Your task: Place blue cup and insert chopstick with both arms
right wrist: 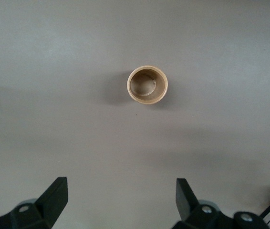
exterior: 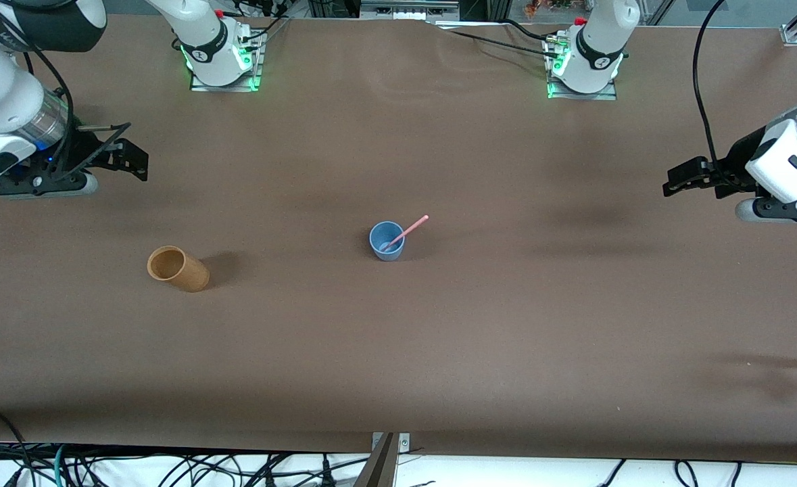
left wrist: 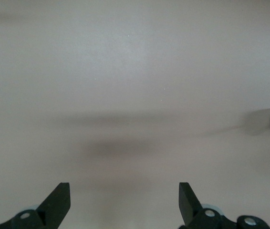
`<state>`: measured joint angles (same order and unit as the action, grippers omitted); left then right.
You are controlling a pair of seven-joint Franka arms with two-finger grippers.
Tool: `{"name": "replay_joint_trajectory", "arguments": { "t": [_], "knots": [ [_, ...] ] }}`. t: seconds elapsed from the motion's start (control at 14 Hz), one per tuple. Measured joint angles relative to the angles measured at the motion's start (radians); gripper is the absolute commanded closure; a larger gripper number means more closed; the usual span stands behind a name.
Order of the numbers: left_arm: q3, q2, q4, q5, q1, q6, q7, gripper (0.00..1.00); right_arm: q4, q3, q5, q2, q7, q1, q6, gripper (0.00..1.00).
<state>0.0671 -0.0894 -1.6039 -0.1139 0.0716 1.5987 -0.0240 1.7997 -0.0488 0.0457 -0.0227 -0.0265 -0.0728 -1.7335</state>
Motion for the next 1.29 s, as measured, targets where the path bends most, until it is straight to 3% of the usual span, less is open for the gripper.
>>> {"name": "replay_joint_trajectory", "arguments": {
  "t": [0.79, 1.29],
  "knots": [
    [0.000, -0.001, 0.007, 0.015, -0.005, 0.000, 0.002, 0.00, 0.014, 0.053, -0.037, 0.004, 0.008, 0.013, -0.012, 0.00],
    [-0.001, -0.001, 0.008, 0.055, -0.005, 0.000, 0.033, 0.00, 0.016, 0.051, -0.041, 0.004, 0.010, 0.014, -0.014, 0.00]
  ]
}}
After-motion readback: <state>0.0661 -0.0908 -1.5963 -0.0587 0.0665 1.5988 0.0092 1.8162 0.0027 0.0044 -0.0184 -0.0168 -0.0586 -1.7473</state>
